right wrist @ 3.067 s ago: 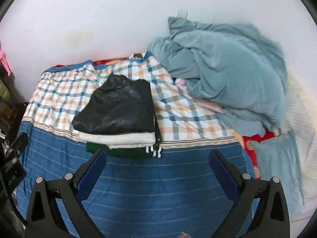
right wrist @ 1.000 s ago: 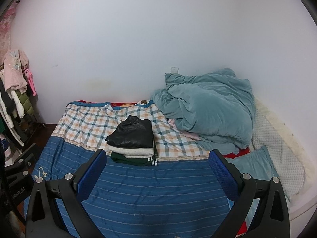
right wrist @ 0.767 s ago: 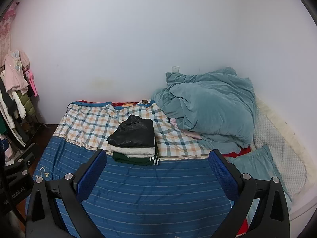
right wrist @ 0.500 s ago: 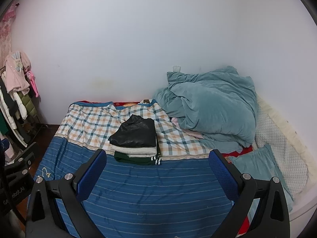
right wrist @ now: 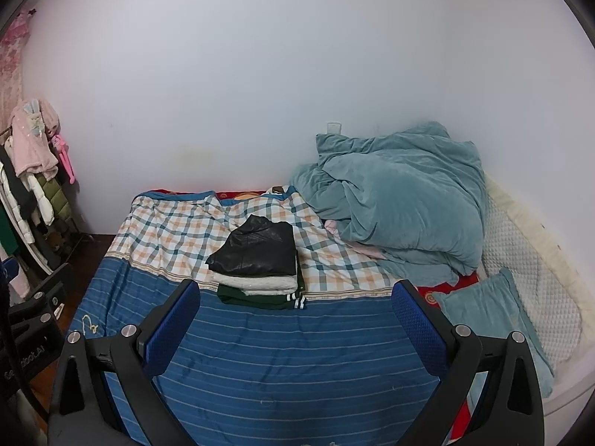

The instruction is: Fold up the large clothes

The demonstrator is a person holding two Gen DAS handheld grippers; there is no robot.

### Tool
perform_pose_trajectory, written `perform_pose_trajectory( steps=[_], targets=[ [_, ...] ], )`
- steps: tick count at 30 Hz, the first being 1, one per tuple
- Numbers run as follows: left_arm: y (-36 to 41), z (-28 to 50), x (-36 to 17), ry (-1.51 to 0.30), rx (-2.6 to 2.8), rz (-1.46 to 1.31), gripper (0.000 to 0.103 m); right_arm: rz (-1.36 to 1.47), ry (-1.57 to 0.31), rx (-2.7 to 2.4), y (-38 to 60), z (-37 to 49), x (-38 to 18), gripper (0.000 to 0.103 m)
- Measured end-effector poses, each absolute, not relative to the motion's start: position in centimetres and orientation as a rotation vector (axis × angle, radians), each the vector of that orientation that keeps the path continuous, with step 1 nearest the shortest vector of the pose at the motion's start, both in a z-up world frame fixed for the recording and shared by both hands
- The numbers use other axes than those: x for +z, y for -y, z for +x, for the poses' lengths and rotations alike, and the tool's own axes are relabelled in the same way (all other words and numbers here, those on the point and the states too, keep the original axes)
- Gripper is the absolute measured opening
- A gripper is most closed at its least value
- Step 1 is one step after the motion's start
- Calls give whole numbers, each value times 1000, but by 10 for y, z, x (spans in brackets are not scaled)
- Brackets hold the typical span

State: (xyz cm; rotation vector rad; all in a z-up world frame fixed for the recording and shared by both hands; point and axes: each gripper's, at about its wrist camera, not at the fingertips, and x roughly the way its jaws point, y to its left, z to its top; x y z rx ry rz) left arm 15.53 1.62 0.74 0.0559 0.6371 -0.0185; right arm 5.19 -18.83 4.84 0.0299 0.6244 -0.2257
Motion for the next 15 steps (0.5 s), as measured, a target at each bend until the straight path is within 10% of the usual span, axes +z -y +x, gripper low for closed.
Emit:
perform_pose_trajectory(
  steps=[15],
  targets=[
    [-19,155,9,-635,-20,60,98,34,-622,-227,187,47,46,103]
  ],
)
